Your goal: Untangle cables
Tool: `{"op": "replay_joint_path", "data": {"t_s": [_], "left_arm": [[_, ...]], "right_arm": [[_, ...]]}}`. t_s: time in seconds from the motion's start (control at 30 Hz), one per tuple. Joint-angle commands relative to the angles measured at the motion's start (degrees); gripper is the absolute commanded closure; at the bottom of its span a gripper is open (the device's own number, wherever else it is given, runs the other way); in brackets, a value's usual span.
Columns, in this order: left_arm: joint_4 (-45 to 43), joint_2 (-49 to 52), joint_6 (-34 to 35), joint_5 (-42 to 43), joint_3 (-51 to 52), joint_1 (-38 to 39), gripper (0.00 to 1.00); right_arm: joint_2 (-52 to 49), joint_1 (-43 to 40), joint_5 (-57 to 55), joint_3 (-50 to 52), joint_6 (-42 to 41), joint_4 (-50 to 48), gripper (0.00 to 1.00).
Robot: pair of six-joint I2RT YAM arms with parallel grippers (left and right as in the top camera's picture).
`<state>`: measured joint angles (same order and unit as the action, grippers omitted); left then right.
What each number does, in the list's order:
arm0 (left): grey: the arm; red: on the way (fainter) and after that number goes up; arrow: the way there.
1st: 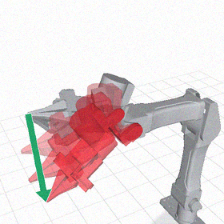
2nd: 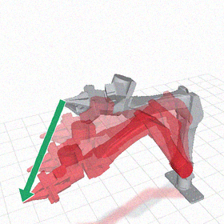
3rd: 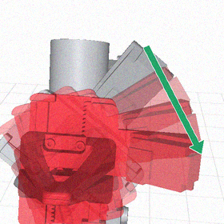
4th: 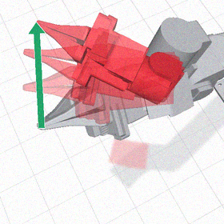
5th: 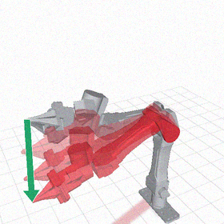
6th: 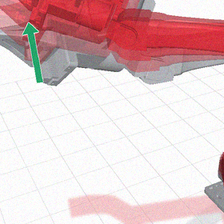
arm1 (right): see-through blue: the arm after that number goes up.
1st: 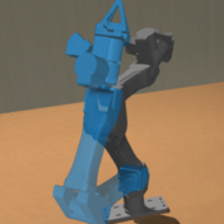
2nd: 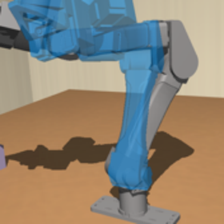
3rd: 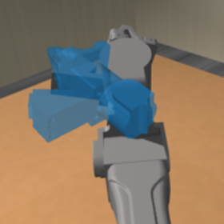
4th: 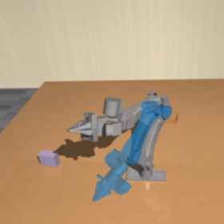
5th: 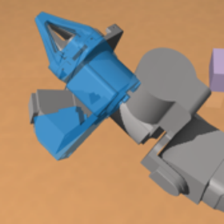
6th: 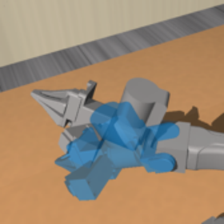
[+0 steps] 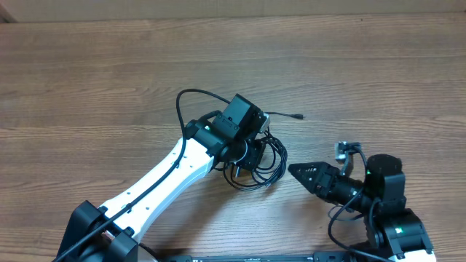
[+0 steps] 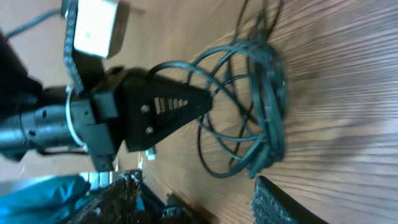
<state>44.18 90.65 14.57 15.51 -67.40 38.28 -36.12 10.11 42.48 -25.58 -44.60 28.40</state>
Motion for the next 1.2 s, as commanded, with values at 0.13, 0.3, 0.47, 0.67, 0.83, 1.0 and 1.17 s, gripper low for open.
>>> {"op": "replay_joint_path", "data": {"t_s": [0.13, 0.3, 0.47, 0.67, 0.83, 1.0, 1.17], "left_arm": [[0.66, -0.94, -4.87, 1.03, -0.85, 0.26, 0.96], [0.92, -0.94, -6.01, 1.03, -0.85, 0.26, 0.96], [2.97, -0.94, -7.3, 0.87, -0.85, -0.2, 0.96], [5.88, -0.96, -7.32, 1.84, -0.92, -3.8, 0.96], [5.68, -0.96, -7.37, 8.11, -0.92, -7.08, 0.96], [5.01, -0.96, -7.32, 8.57, -0.92, -7.41, 0.96], [5.01, -0.96, -7.3, 8.52, -0.92, -7.41, 0.96]], "right_arm": [[-1.29, 6.29, -5.49, 0.83, -2.89, -4.02, 0.48], [-4.81, 10.32, -7.13, 0.83, -3.82, -9.53, 0.48], [-11.06, 12.96, -7.74, 0.83, -3.93, -13.79, 0.48], [-17.66, 13.09, -7.1, 0.83, -5.38, -17.05, 0.52], [-22.38, 13.09, -3.26, 0.83, -5.35, -21.81, 0.53], [-24.35, 13.09, -2.08, 0.83, -5.35, -23.87, 0.53], [-24.35, 13.09, -1.92, 0.83, -5.35, -23.89, 0.53]]}}
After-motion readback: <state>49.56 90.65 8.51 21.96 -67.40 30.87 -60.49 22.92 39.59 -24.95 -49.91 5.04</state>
